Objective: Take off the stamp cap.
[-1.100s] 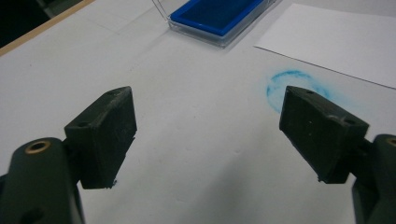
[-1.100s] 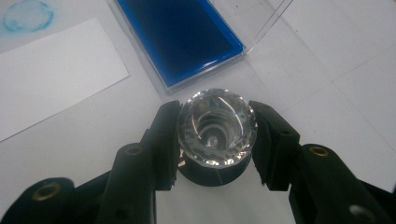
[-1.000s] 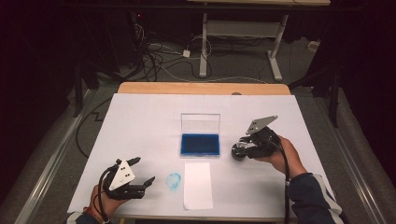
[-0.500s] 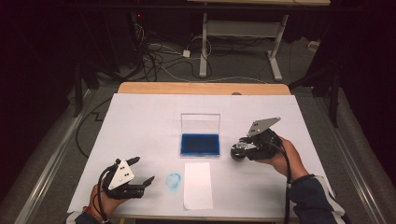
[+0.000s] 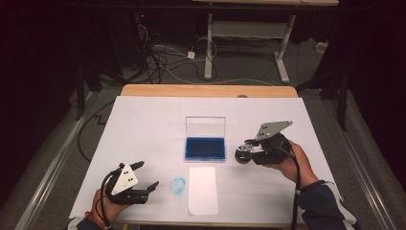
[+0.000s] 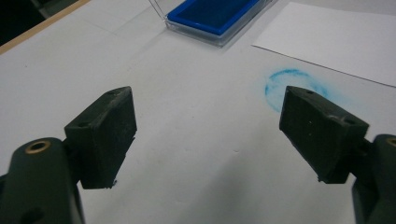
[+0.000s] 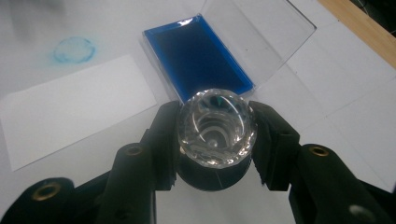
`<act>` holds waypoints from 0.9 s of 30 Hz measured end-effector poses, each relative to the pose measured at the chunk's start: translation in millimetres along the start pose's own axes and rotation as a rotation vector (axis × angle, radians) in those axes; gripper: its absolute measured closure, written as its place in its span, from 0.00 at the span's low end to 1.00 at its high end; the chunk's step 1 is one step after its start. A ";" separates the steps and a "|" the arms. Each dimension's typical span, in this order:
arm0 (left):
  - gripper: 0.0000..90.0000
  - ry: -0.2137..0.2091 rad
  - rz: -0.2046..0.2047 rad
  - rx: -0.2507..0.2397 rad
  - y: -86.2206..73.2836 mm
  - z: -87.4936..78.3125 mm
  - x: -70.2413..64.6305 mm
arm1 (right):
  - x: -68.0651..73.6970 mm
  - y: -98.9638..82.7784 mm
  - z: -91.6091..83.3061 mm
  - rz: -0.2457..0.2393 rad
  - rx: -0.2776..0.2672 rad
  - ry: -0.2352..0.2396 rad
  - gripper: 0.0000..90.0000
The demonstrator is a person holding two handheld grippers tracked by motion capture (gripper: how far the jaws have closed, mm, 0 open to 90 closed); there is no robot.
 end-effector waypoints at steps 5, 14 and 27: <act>0.20 -0.005 0.007 0.007 1.7 2.0 -1.1 | 4.6 4.6 -1.4 -0.009 -0.022 0.004 0.63; 0.18 -0.047 -0.003 -0.039 26.1 12.7 -3.7 | 20.8 18.4 -1.6 -0.028 -0.070 0.045 0.63; 0.17 -0.151 0.059 -0.070 67.9 42.2 -17.0 | 46.1 30.6 10.9 -0.065 -0.080 0.112 0.63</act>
Point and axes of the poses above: each handheld gripper's, and its own axes: z roughly forward along the jaws, y roughly out of its top, x roughly to its left, the point moved 5 cm from there along z, roughly forward along the jaws, and after that the axes turned 5 degrees about z, right-handed, at the moved point
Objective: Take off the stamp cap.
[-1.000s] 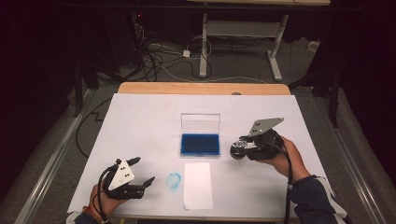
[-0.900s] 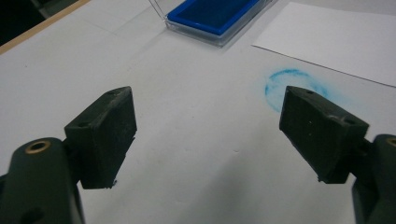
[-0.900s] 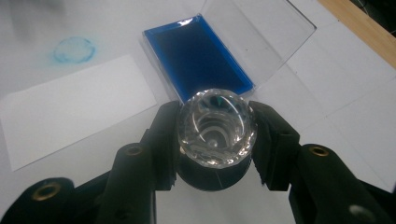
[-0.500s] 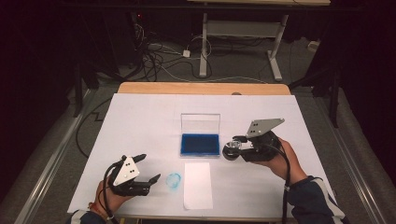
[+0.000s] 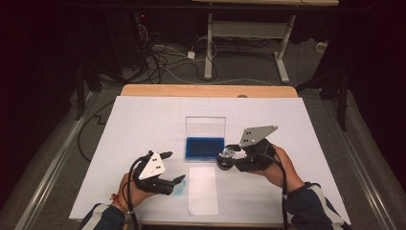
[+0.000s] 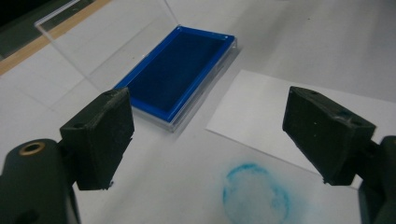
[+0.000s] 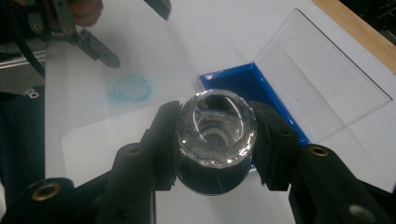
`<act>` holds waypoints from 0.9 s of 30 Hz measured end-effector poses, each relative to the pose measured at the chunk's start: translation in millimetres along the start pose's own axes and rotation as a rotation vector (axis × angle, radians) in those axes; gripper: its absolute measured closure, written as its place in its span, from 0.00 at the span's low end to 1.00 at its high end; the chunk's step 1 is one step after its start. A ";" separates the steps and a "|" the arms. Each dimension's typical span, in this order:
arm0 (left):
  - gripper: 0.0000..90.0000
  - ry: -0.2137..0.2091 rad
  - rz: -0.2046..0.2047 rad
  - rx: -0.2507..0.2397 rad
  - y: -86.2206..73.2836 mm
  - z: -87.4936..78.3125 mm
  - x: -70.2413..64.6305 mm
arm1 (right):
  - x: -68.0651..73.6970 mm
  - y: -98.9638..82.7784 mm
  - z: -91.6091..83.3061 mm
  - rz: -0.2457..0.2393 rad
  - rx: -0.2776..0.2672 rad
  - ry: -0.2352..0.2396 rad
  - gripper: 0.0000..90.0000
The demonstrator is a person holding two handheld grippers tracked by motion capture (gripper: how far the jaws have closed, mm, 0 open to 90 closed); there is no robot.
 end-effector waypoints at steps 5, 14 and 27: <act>0.15 -0.062 0.024 -0.012 14.7 13.3 -10.0 | 10.1 5.1 3.2 -0.018 -0.013 0.021 0.63; 0.15 -0.152 0.026 -0.041 31.9 31.1 -24.8 | 27.9 16.4 10.1 -0.031 -0.036 0.065 0.63; 0.16 -0.197 0.022 -0.051 43.1 47.0 -33.4 | 38.5 21.7 15.4 -0.039 -0.052 0.086 0.63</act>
Point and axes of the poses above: each handheld gripper's, and its own axes: z roughly forward along the jaws, y roughly out of its top, x roughly to its left, the point moved 5 cm from there along z, roughly forward along the jaws, and after that the axes turned 5 degrees about z, right-handed, at the moved point
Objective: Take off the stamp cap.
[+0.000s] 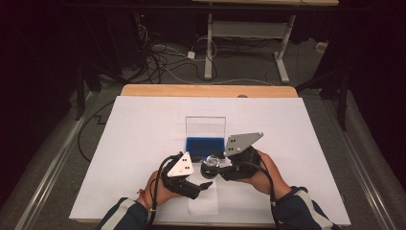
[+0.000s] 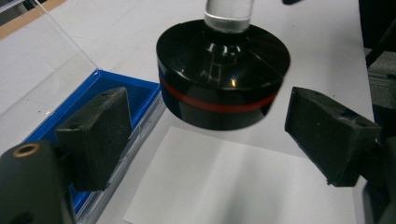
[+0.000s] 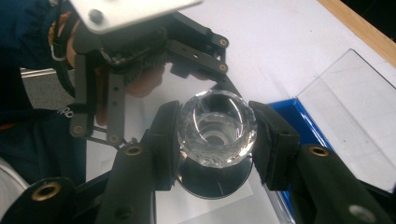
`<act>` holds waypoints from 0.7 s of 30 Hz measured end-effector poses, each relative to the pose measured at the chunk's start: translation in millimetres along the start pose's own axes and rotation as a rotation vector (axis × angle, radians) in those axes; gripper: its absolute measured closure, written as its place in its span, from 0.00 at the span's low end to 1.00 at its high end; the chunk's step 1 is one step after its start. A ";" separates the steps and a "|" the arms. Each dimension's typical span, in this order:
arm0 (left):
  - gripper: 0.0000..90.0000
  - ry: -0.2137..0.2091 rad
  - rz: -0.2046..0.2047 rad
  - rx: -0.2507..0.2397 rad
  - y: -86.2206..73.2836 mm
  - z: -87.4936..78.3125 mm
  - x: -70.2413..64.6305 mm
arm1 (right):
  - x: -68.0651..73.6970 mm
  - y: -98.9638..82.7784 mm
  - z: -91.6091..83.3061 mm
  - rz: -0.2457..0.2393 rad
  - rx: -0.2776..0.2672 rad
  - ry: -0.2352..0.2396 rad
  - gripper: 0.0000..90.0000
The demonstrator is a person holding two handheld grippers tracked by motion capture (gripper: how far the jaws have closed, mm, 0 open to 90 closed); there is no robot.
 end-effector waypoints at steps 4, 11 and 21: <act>0.16 -0.015 -0.031 -0.013 1.2 2.2 1.4 | 4.0 2.7 1.3 -0.010 -0.004 0.005 0.63; 0.20 -0.003 -0.026 0.014 -2.3 6.7 1.2 | 6.2 2.9 4.0 -0.009 -0.010 0.016 0.63; 0.26 -0.003 0.004 0.008 -0.9 10.6 -2.6 | 9.2 0.8 7.8 0.003 -0.012 0.021 0.63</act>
Point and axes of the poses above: each handheld gripper's, and its own axes: z roughly forward along the jaws, y roughly out of its top, x roughly to its left, the point moved 5 cm from there along z, roughly forward along the jaws, and after that the axes turned 5 degrees about z, right-handed, at the moved point
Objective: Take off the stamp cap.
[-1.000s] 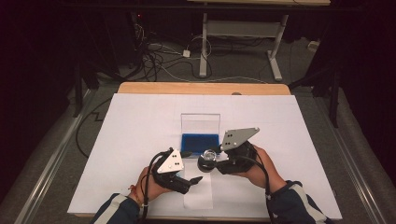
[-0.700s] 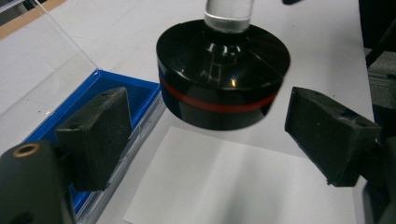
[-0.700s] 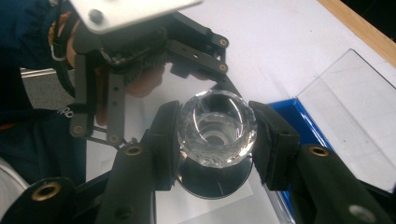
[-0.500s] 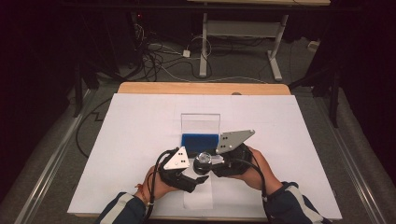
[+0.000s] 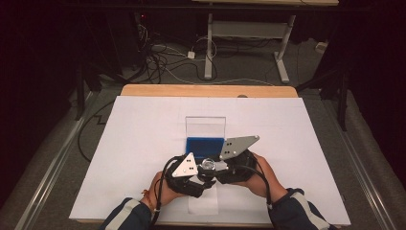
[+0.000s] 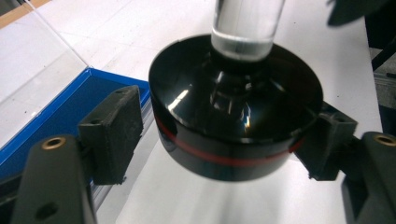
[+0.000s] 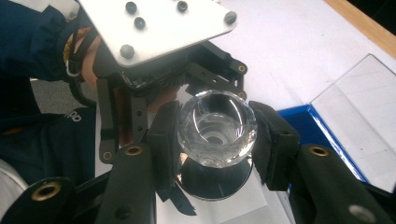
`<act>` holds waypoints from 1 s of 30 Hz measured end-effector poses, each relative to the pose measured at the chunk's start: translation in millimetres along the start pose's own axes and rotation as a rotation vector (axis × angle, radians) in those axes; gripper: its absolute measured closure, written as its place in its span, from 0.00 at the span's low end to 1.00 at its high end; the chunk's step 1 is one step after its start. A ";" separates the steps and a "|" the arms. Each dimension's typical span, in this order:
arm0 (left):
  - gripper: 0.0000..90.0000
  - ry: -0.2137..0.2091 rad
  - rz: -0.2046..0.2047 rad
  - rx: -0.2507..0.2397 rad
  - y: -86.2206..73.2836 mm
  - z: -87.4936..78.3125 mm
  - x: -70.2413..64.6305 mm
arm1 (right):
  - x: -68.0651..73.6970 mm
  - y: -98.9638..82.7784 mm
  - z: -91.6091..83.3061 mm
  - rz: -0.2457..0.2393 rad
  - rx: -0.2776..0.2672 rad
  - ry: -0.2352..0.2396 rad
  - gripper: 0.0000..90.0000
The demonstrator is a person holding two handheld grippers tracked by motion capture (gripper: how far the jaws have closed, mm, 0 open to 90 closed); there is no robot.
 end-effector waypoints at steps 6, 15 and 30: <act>0.31 -0.001 0.017 0.001 0.7 0.1 -1.7 | 0.6 -0.8 0.6 0.000 -0.001 0.002 0.63; 0.39 0.010 0.042 0.016 0.6 0.7 -3.6 | -1.1 -1.7 0.0 0.009 -0.002 0.005 0.63; 0.40 0.037 0.070 0.044 0.6 -0.3 -4.2 | -4.5 -4.4 -1.3 0.041 -0.003 0.015 0.63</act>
Point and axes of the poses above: each handheld gripper's, and its own axes: z roughly forward along the jaws, y roughly out of its top, x roughly to its left, the point moved 5 cm from there along z, roughly forward along the jaws, and after that the axes turned 5 degrees about z, right-handed, at the moved point
